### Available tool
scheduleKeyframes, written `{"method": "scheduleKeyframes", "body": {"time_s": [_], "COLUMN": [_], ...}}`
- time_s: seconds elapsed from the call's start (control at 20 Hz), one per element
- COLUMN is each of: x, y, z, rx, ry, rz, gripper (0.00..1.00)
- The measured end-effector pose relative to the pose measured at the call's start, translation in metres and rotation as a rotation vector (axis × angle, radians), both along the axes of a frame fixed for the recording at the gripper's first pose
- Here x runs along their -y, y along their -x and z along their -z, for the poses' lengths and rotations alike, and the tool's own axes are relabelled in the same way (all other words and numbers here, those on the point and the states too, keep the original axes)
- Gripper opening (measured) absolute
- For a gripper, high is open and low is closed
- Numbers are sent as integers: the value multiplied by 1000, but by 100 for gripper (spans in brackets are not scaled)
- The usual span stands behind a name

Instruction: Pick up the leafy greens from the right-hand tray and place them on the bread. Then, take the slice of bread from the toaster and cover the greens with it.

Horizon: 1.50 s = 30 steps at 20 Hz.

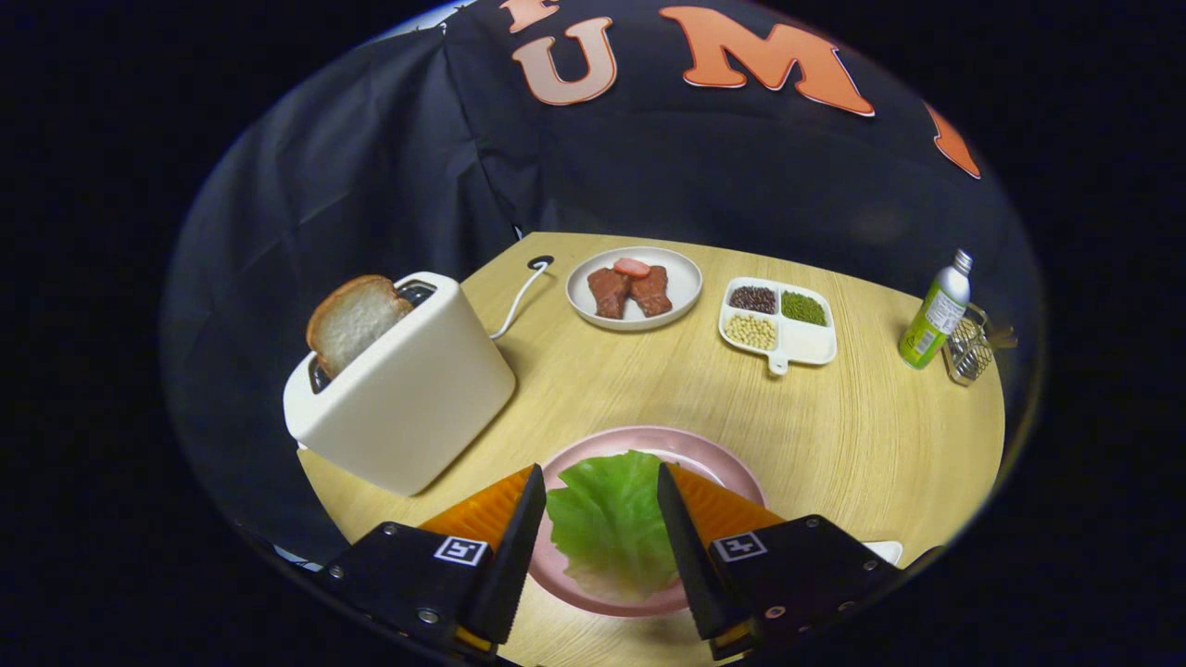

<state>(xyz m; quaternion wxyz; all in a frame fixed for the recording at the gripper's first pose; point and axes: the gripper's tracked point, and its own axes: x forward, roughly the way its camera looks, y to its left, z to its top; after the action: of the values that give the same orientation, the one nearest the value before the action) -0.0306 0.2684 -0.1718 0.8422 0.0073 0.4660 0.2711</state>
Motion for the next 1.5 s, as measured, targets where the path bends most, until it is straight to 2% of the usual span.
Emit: {"method": "scheduleKeyframes", "body": {"time_s": [0.15, 0.25, 0.4, 0.7, 1.0, 1.2, 1.35, 1.5], "x": [-27, -49, -80, -135, -175, -190, -198, -203], "y": [1, 0, -5, -12, -17, -13, -10, -15], "z": [-18, -36, -64, -94, -85, -70, -57, -57], "rx": [-3, -20, -52, -127, -210, -274, -311, -333], "ry": [-14, -56, -121, -164, -141, -81, -54, -69], "rz": [-40, -50, -60, -77, -83, -87, -92, -63], "gripper": [90, 96, 98, 98, 95, 87, 77, 65]}}
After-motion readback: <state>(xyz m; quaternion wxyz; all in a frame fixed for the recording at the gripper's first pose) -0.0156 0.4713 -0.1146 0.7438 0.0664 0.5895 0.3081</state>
